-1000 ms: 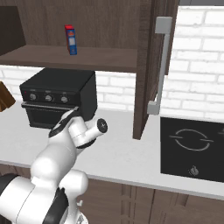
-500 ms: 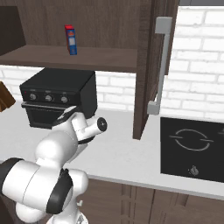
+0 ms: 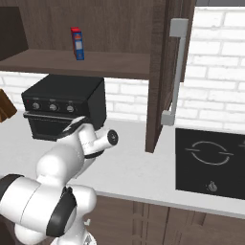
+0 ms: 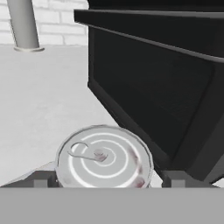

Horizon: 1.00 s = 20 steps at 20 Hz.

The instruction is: Pick the canned food and place it on the digital scale for weighing, and close the cabinet.

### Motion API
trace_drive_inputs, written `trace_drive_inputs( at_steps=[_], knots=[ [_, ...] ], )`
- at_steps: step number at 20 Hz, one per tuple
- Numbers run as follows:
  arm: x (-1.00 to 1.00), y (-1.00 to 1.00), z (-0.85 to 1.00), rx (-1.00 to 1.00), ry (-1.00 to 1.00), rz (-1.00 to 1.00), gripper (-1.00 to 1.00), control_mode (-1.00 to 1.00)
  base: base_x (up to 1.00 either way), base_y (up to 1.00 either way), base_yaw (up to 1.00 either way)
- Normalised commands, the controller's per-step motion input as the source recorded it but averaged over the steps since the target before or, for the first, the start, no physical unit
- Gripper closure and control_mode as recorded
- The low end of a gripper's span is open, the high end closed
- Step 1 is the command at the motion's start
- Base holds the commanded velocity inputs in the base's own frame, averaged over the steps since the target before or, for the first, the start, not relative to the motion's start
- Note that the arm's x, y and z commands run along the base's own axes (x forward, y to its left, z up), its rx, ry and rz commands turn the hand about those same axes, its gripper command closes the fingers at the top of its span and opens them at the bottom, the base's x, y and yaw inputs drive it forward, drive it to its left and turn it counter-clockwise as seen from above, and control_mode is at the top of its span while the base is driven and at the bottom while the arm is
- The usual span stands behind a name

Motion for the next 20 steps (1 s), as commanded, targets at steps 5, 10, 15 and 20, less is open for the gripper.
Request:
trace_drive_inputs(
  at_steps=[5,10,15,20],
  knots=[
    [-0.24,0.0,0.15,0.0,-0.13,0.0,-1.0,-1.0,0.0,0.0,0.0],
    [-0.12,0.0,0.27,0.0,-0.13,0.0,-1.0,-1.0,0.0,0.0,0.0],
    [-0.31,0.0,0.8,0.0,-0.29,0.0,-1.0,-1.0,0.0,0.0,0.0],
    [-0.59,0.0,0.78,0.0,-0.47,-0.02,-1.0,-1.0,0.0,0.0,0.0]
  ],
)
